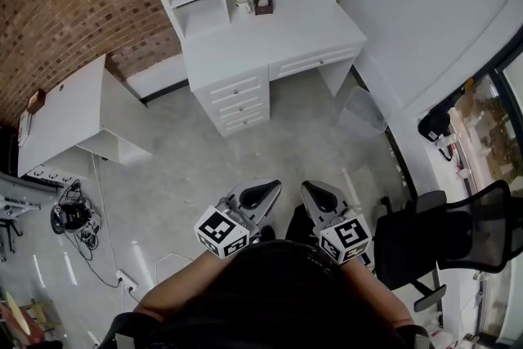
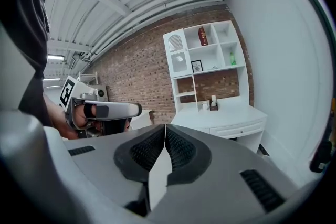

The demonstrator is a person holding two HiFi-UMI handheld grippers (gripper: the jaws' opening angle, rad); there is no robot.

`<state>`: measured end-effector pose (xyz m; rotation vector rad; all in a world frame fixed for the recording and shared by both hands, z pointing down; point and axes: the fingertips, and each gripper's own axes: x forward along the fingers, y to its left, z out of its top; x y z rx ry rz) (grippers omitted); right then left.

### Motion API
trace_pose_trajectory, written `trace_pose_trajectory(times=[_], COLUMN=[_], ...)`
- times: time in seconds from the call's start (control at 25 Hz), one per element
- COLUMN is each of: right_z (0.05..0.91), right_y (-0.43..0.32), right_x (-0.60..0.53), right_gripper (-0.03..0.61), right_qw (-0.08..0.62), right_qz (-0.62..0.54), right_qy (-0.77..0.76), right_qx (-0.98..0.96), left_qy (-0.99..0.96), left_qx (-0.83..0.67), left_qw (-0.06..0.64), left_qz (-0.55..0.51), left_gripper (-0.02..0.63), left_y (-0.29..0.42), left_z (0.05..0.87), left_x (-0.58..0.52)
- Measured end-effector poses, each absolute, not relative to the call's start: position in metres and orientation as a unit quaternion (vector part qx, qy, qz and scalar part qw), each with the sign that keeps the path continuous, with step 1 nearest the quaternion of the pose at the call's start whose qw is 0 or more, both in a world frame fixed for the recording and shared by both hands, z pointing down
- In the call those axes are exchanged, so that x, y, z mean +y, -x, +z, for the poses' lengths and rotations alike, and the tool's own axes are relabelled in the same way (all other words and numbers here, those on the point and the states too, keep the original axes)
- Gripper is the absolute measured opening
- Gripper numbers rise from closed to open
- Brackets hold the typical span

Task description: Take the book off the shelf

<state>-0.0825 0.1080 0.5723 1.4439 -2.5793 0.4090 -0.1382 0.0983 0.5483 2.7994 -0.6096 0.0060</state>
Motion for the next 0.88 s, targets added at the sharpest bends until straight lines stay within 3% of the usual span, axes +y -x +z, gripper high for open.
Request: trace_pose_trajectory(times=[0.28,0.88], right_z=[0.567,0.554], right_y=[0.049,-0.102], right_x=[0.027,-0.124], right_gripper=[0.018,0.018], right_qw=[0.051,0.028], right_qz=[0.134,0.121], right_qy=[-0.446,-0.392], right_qx=[-0.884,-0.911], left_qy=[-0.960,-0.949], left_qx=[-0.244,-0.290], left_qw=[0.138,0.122], left_qz=[0.007,-0.001], left_gripper=[0.008,0.008], left_y=[0.104,-0.048], left_z=[0.550,0.544], left_x=[0.029,-0.108])
